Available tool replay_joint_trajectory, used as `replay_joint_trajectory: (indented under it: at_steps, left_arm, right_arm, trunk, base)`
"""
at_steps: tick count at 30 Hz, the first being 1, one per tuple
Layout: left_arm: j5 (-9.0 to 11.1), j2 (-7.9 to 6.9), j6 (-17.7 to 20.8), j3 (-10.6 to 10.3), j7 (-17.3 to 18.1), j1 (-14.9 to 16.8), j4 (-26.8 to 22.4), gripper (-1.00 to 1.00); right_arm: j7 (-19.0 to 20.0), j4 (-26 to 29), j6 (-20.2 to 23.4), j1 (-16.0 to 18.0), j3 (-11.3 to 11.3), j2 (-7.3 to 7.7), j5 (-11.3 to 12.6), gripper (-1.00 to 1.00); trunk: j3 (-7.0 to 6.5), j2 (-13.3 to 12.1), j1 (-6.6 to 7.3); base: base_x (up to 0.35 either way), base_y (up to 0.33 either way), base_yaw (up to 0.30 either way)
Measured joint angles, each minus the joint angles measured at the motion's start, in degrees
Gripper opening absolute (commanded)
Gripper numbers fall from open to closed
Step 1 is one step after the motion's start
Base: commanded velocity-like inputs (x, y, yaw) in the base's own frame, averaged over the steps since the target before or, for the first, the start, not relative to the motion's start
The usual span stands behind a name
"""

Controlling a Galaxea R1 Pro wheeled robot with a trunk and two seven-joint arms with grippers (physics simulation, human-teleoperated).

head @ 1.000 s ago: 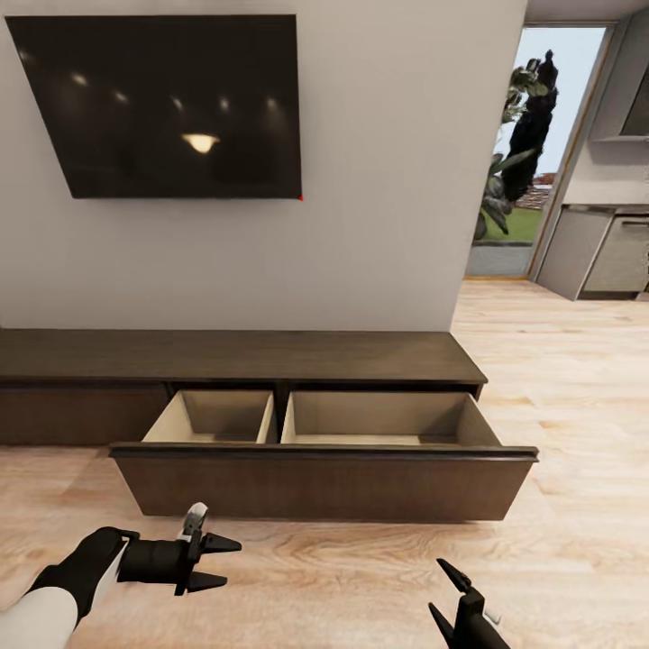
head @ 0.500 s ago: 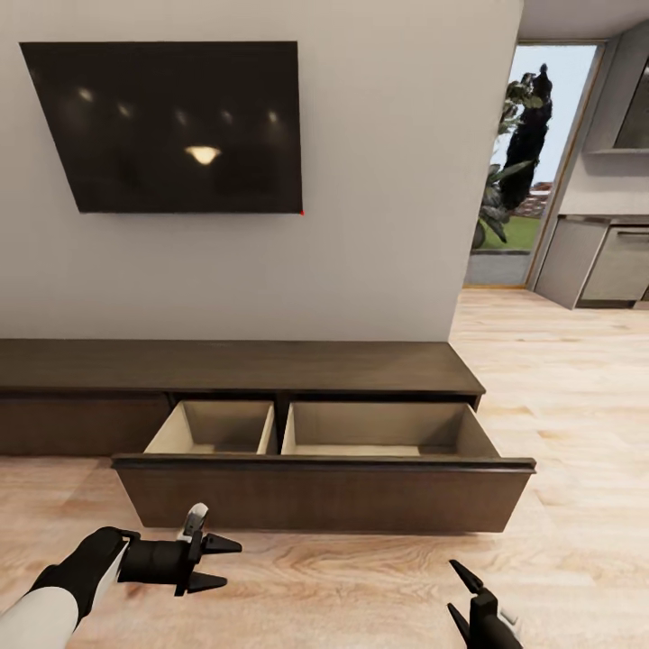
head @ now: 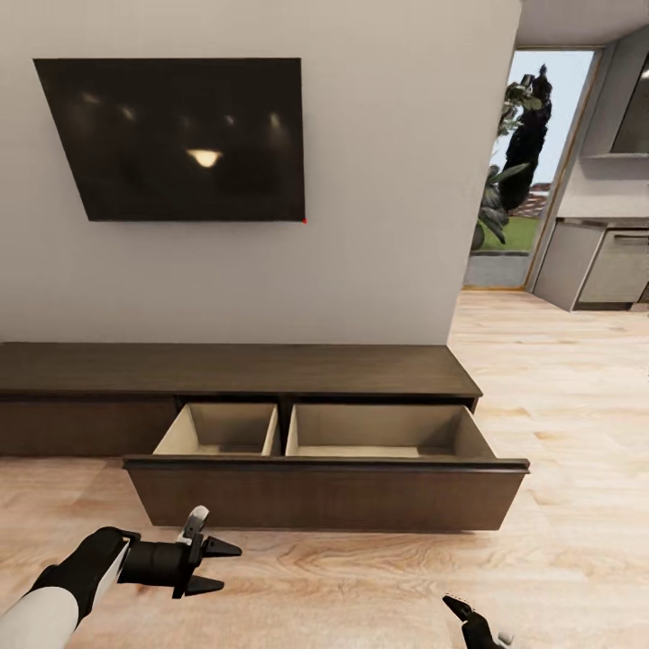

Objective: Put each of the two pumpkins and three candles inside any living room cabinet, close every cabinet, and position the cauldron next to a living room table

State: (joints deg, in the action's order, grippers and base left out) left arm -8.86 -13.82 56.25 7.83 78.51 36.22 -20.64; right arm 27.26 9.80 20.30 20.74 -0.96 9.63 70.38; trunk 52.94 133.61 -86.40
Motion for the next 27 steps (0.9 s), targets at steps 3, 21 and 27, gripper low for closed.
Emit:
replay_joint_trajectory:
  at_steps: [3, 21, 27]
  left_arm:
    - [0.03, 0.03, 0.00, 0.10, -1.56, 0.00, 0.00, 1.00]
    - [0.18, 0.10, 0.16, 0.68, -12.04, 0.00, 0.07, 1.00]
    - [0.59, 0.11, 0.05, 0.92, -17.64, 0.00, 0.03, 1.00]
  right_arm:
    - [-3.49, 0.04, -1.02, 0.00, 0.27, 0.08, -0.97, 1.00]
    - [-10.48, 0.11, -8.42, 0.00, 5.11, -0.17, -3.03, 1.00]
    - [-21.34, 0.89, -8.60, -0.04, 8.27, -1.08, -6.58, 1.00]
  trunk:
    - [-0.54, -1.20, 0.66]
    - [-3.77, -8.42, 4.61]
    - [-4.85, -10.83, 5.93]
  base:
    - [-0.049, 0.011, 0.000]
    - [-0.003, 0.001, 0.000]
    - [0.000, 0.000, 0.000]
